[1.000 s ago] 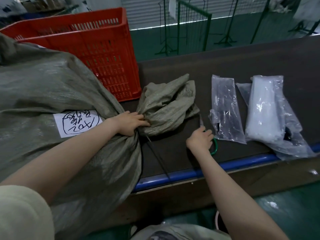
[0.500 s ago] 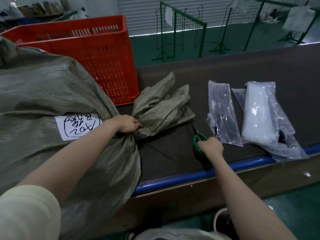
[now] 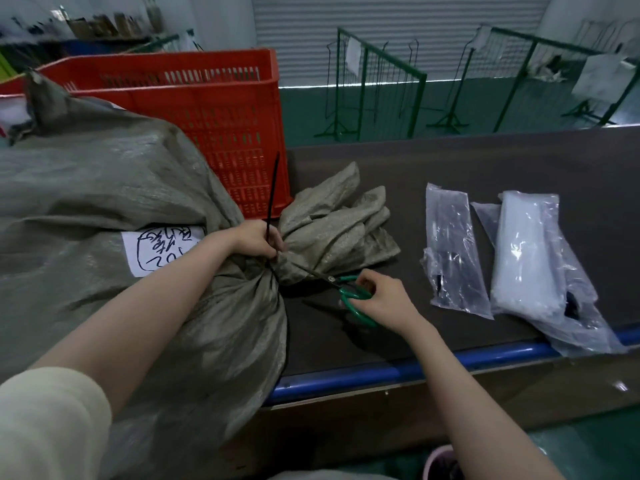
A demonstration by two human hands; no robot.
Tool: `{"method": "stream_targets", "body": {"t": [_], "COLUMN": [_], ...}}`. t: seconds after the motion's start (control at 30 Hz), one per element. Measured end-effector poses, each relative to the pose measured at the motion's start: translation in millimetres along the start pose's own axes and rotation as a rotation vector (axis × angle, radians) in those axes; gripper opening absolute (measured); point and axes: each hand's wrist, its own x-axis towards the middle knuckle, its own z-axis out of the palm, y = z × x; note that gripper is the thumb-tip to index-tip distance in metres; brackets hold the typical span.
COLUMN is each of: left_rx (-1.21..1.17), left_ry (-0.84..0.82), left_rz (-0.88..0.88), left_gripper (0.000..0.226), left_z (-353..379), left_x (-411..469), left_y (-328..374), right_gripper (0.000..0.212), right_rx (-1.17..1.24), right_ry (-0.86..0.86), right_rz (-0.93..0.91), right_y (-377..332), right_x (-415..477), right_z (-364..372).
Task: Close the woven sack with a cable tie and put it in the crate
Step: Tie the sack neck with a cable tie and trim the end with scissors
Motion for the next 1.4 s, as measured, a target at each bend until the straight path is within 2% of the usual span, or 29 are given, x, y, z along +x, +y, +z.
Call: {"method": "stream_targets", "body": {"t": [0.1,0.17,0.23,0.3,0.37,0.43,0.6,0.83,0.97,1.1,1.23,1.4], "left_rx": [0.045,0.139,0.233,0.298,0.312,0.293,0.279,0.145,0.159,0.199,0.209,0.112], "left_ry": [0.076,0.110,0.133,0.133,0.085,0.060,0.049,0.057,0.074,0.099,0.118,0.184], "left_rz": [0.017,0.012,0.016,0.019,0.045,0.106,0.201,0.250,0.252,0.243,0.239,0.254], "left_gripper": [0.004,0.006,0.018,0.025,0.021,0.015,0.007,0.014,0.012,0.013,0.013,0.017], "left_z": [-19.8,-31.3,-36.2,-37.1,-37.6,-39.6,-42.3,-34.3,-35.8,-37.1,-36.6,-36.3], "left_x": [-6.1,-11.6,-13.6,-15.4,-15.9,-17.8,-21.2,-21.2,-19.6,-17.0,-13.7,-8.7], "left_y": [-0.4,-3.5,-3.7,-2.0,-0.6,3.1,9.8,7.0,5.2,3.5,8.8,28.7], "right_gripper": [0.029,0.030,0.031,0.043,0.058,0.062,0.060,0.038,0.058,0.062,0.059,0.061], "right_rx": [-0.071,-0.146,-0.230,-0.287,-0.374,-0.431,-0.469,-0.434,-0.543,-0.691,-0.687,-0.599], "right_ry": [-0.018,-0.066,-0.099,-0.127,-0.145,-0.151,-0.187,-0.218,-0.163,-0.159,-0.122,-0.044], "right_rz": [-0.011,-0.025,-0.046,-0.073,-0.111,-0.129,-0.169,-0.190,-0.221,-0.263,-0.252,-0.135], "right_y": [-11.5,-21.5,-30.6,-38.2,-43.7,-49.0,-53.4,-54.7,-60.7,-70.4,-66.6,-44.6], "right_x": [12.6,22.7,31.2,40.5,50.3,57.1,65.8,68.7,70.2,66.5,60.9,46.6], "right_z": [-2.3,-3.7,-5.6,-4.7,-0.5,1.8,-1.1,-5.2,-4.6,-4.8,-2.1,-3.8]}}
